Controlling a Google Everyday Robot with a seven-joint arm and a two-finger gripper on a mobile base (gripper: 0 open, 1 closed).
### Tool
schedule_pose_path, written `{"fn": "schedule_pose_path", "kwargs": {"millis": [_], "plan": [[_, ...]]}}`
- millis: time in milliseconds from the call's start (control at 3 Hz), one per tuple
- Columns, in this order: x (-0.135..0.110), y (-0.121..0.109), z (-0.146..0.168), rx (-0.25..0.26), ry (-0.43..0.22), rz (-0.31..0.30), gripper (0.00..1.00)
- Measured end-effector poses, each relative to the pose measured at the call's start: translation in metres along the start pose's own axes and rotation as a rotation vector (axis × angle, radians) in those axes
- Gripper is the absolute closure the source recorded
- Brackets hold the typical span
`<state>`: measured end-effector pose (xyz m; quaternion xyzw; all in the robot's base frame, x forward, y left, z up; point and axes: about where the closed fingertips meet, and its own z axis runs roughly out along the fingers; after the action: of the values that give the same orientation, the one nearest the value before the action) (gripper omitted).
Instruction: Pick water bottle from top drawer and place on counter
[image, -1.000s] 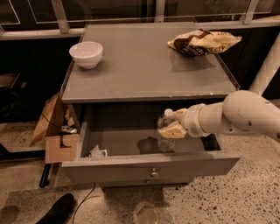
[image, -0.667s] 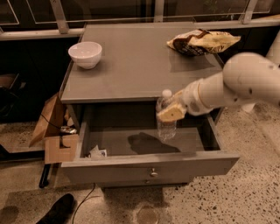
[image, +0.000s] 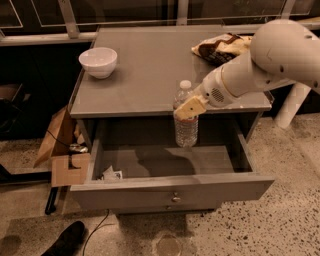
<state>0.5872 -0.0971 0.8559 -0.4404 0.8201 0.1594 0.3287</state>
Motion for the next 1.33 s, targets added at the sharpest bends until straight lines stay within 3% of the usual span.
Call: {"fn": "schedule_pose_path", "kwargs": {"millis": [667,1000,1333], "plan": [[-0.043,0.005,-0.044,0.055,0.061,0.054,1.00],[-0.074,-0.008,-0.056,0.100,0.057,0.075,1.00],[-0.094,-0.028,-0.055,0.134,0.008,0.069,1.00]]}}
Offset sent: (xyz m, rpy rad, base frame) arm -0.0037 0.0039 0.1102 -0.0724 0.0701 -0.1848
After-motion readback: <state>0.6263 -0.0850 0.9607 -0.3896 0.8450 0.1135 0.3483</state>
